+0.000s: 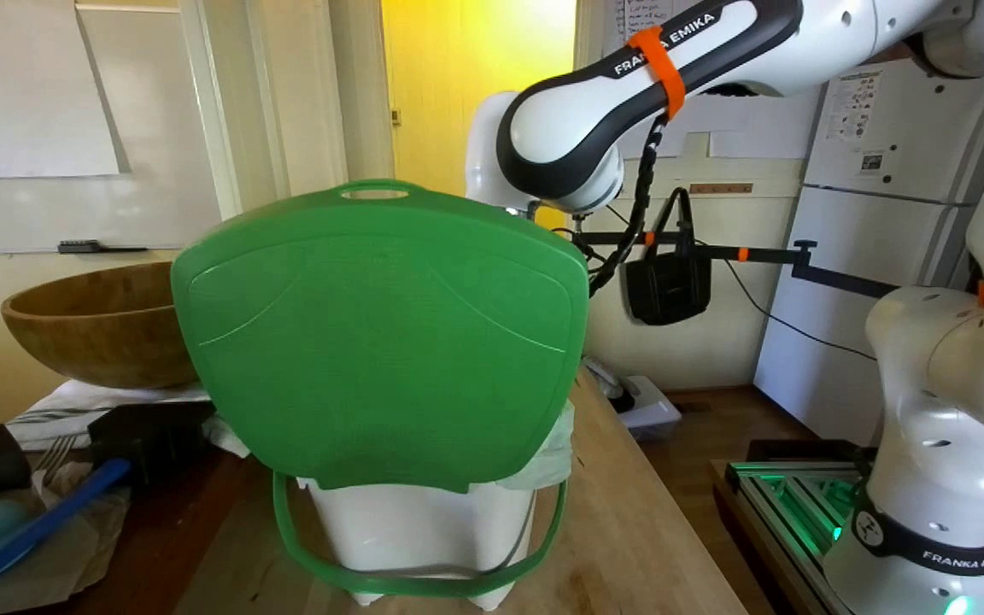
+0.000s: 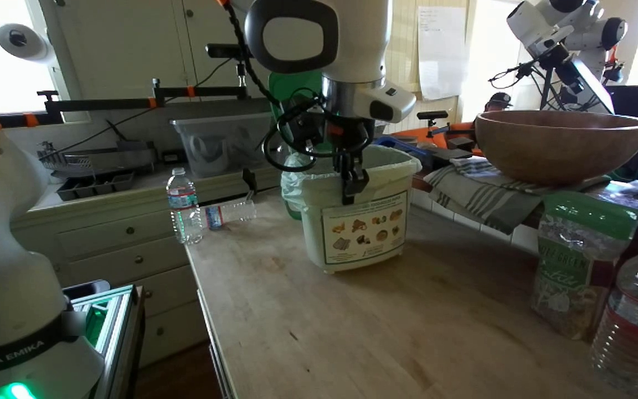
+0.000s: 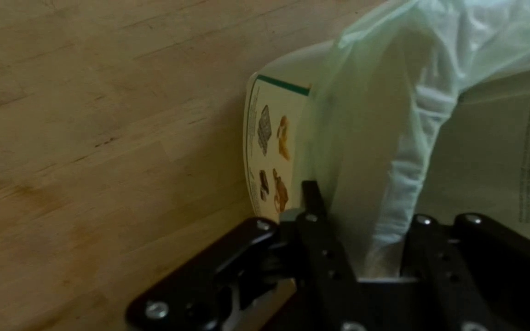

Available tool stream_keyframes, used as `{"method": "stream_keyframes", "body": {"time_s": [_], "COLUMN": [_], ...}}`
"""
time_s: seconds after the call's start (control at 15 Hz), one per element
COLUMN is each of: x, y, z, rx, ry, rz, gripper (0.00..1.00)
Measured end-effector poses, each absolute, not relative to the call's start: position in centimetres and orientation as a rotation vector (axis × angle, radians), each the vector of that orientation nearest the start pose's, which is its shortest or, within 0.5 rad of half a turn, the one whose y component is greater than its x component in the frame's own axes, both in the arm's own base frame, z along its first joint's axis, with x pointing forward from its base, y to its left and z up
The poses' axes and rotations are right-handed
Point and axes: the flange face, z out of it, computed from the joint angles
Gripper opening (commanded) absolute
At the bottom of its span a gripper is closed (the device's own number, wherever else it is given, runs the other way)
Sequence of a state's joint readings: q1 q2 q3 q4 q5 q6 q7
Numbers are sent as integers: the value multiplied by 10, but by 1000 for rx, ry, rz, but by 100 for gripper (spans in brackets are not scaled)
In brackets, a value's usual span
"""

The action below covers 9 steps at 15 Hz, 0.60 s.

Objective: Pick up the rubbish can and close the lid

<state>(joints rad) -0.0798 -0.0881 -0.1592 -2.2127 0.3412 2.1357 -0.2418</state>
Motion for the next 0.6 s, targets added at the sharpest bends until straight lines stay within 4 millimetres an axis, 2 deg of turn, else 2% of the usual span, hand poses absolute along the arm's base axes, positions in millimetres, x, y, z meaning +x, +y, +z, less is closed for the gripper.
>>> {"method": "stream_keyframes", "body": {"time_s": [0.07, 0.13, 0.2, 0.27, 0.6], "x": [504, 503, 503, 503, 502], "y": [-110, -111, -111, -112, -115], "z": [418, 416, 415, 414, 411], "rx": [-2841, -2845, -2852, -2860, -2914], "ry": [254, 253, 249, 245, 202], "rz": [-111, -106, -101, -95, -65], "gripper": [5, 33, 44, 49, 88]}}
